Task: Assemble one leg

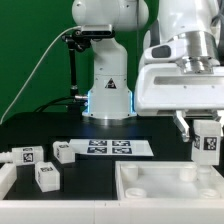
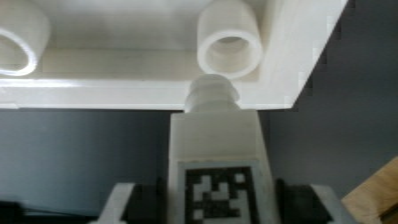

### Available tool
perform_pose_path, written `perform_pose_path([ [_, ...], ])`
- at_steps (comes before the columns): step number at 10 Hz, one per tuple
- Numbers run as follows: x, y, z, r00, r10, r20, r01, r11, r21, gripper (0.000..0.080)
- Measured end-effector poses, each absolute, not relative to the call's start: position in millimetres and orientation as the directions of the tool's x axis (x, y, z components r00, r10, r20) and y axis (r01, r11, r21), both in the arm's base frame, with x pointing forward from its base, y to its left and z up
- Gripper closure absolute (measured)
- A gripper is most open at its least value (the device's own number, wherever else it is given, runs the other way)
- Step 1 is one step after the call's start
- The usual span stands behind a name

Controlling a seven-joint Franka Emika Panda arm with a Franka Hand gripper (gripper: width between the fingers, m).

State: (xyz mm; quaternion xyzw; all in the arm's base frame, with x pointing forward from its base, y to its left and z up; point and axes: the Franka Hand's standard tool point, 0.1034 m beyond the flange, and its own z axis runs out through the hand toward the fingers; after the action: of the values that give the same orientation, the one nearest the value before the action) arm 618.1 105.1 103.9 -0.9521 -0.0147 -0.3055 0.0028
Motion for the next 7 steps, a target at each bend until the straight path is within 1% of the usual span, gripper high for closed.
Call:
perform_pose_path([
  [4,617.3,107.5,91.8,0.821,0.027,0.571,0.029,-1.000,0.006,0.0515],
  [6,619.6,109.5,90.1,0.820,0.029,0.572,0.031,-0.999,0.005,0.0515],
  [7,620.0,112.6,85.1,0.822,0.032,0.568,0.036,-0.999,0.006,0.0515],
])
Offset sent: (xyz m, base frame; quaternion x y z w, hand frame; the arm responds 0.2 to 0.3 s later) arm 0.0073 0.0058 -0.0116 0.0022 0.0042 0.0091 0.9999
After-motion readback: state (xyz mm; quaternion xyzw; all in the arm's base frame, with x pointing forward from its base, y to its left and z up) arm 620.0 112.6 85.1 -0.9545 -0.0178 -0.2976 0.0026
